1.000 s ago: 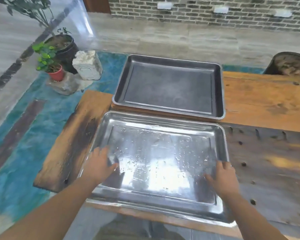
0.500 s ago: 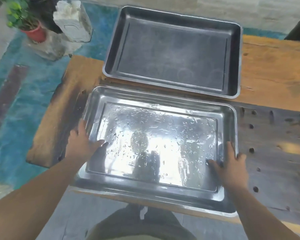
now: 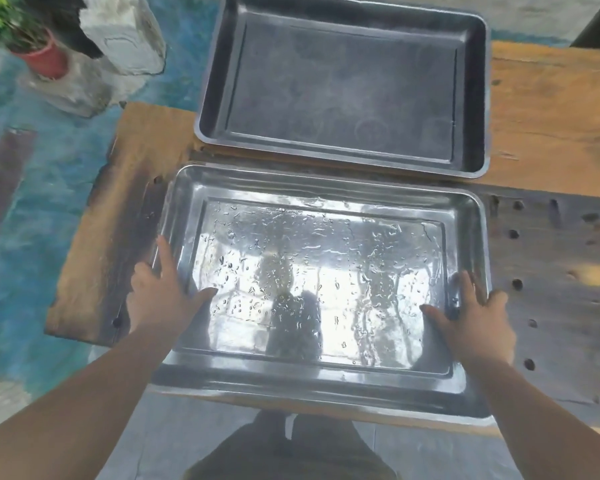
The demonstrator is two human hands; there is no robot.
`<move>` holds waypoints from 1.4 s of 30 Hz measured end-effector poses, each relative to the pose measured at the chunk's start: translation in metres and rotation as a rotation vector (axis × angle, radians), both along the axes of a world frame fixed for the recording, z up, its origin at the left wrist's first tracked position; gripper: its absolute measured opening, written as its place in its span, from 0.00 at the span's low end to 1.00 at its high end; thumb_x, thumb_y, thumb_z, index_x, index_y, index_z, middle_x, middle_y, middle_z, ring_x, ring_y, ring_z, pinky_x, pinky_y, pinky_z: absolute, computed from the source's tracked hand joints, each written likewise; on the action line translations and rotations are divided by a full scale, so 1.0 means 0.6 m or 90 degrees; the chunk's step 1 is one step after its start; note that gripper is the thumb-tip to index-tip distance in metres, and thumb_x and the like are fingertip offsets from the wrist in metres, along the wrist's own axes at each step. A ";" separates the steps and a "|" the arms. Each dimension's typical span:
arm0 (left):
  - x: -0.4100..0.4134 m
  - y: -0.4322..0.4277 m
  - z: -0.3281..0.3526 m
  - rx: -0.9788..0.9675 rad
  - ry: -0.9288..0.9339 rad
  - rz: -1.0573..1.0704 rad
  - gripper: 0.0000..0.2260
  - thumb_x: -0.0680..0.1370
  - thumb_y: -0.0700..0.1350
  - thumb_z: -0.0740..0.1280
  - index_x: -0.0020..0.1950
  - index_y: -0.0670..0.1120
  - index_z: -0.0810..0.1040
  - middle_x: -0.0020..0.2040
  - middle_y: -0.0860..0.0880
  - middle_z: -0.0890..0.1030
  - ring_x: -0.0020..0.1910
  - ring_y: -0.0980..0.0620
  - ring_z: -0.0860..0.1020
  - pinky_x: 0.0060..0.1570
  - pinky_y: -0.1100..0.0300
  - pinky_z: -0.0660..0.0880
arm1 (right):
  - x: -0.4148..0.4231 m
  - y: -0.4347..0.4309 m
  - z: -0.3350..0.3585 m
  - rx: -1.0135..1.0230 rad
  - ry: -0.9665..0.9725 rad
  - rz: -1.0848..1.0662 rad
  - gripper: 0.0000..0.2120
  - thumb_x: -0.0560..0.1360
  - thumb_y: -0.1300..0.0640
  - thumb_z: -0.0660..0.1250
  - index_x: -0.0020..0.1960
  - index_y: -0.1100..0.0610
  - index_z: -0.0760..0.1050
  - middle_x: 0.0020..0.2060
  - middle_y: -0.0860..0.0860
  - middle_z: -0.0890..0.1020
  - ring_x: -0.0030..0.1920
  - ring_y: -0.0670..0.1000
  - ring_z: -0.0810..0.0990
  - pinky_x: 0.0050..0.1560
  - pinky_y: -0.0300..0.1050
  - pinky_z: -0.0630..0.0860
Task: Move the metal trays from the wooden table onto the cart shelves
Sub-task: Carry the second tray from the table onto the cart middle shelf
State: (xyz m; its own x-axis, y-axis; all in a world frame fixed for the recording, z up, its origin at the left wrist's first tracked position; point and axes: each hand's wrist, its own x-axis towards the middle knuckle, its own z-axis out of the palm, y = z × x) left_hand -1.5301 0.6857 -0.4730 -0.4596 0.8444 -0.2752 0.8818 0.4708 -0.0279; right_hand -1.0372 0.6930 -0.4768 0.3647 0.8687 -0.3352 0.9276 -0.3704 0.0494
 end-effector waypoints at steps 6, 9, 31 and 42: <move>0.004 0.006 0.005 -0.041 0.016 -0.001 0.52 0.65 0.76 0.64 0.79 0.57 0.43 0.53 0.41 0.65 0.44 0.44 0.66 0.47 0.45 0.74 | 0.000 -0.002 0.007 0.005 0.003 -0.001 0.45 0.63 0.19 0.56 0.74 0.39 0.53 0.48 0.51 0.59 0.40 0.61 0.77 0.33 0.54 0.79; 0.006 0.012 0.014 -0.078 0.007 -0.002 0.52 0.66 0.76 0.64 0.78 0.58 0.39 0.57 0.39 0.64 0.53 0.39 0.71 0.53 0.43 0.74 | 0.001 -0.001 0.014 -0.018 0.005 0.014 0.47 0.63 0.21 0.60 0.75 0.40 0.51 0.48 0.52 0.59 0.40 0.61 0.77 0.32 0.54 0.80; -0.110 -0.134 0.241 -0.067 0.041 0.187 0.58 0.62 0.80 0.62 0.80 0.52 0.40 0.69 0.37 0.59 0.65 0.35 0.66 0.58 0.42 0.73 | -0.171 0.182 0.247 0.049 -0.030 0.354 0.53 0.63 0.21 0.61 0.78 0.49 0.52 0.59 0.61 0.66 0.57 0.65 0.76 0.52 0.57 0.77; -0.203 -0.396 0.346 -0.010 0.065 0.503 0.59 0.62 0.79 0.64 0.81 0.51 0.41 0.68 0.36 0.61 0.64 0.35 0.68 0.62 0.45 0.72 | -0.494 0.221 0.342 0.141 0.042 0.655 0.50 0.64 0.23 0.63 0.76 0.50 0.55 0.54 0.57 0.66 0.52 0.62 0.76 0.45 0.53 0.77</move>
